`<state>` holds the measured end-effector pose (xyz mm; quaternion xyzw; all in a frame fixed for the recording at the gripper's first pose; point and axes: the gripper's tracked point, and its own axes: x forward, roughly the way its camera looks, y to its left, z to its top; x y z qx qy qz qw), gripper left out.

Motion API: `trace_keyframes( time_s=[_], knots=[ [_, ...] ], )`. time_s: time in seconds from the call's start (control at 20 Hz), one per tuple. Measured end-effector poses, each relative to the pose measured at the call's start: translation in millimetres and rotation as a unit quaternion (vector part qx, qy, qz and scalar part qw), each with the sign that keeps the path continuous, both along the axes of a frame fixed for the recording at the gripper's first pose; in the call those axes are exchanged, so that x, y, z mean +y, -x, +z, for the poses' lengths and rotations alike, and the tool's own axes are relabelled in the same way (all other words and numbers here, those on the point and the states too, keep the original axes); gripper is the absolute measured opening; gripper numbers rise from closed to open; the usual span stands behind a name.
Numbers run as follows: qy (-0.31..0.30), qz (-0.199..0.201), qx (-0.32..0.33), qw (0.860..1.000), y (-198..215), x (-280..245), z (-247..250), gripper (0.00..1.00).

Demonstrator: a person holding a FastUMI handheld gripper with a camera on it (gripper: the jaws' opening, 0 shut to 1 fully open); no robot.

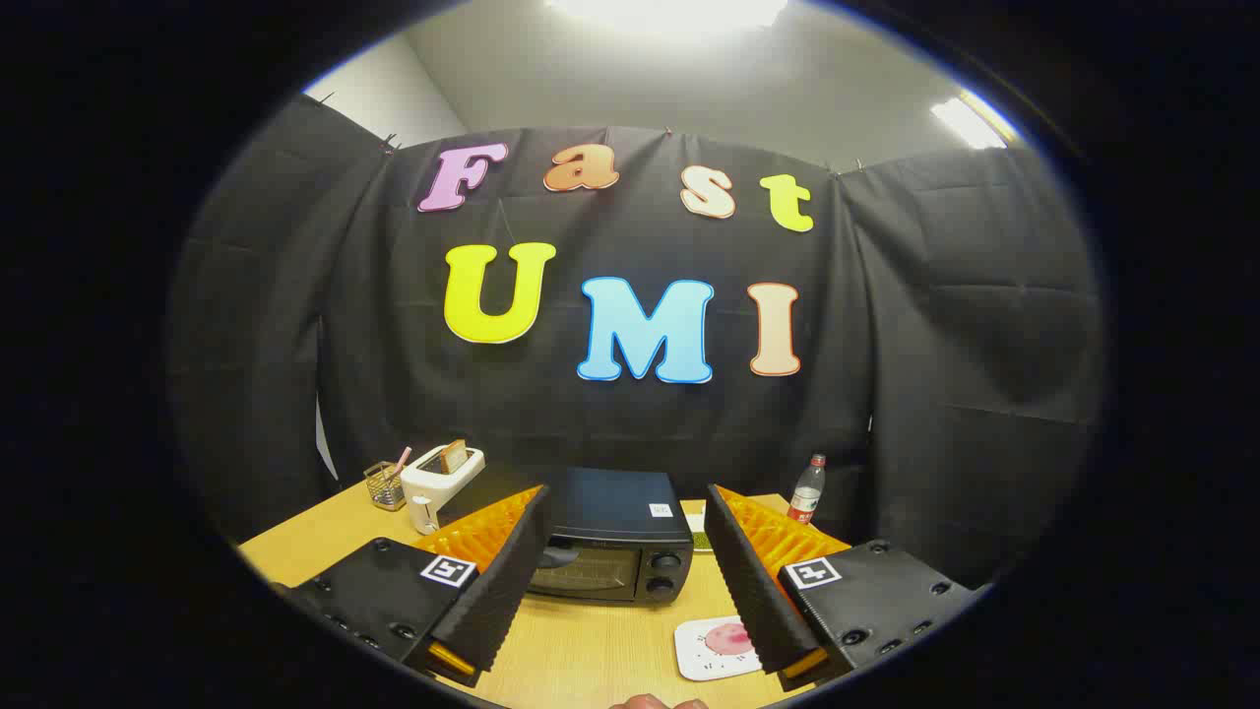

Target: Open the toaster oven, put the food inside, and close the toaster oven door.

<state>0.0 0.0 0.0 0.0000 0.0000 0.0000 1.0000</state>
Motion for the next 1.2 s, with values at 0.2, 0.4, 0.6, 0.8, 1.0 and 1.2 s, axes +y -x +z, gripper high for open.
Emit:
trace_keyframes(
  time_s=[0.2,0.4,0.6,0.8,1.0,1.2],
  knots=[
    [0.01,-0.002,-0.006,1.0,5,-3,4,0.98],
    [0.004,-0.001,-0.009,1.0,4,-3,10,0.98],
    [0.01,-0.016,-0.021,1.0,3,-15,18,0.98],
    [0.005,-0.021,-0.019,1.0,-3,-23,21,0.98],
    [0.002,-0.021,-0.01,1.0,-11,-26,19,0.98],
    [0.006,-0.023,-0.004,1.0,-25,-26,27,0.98]
  ],
)
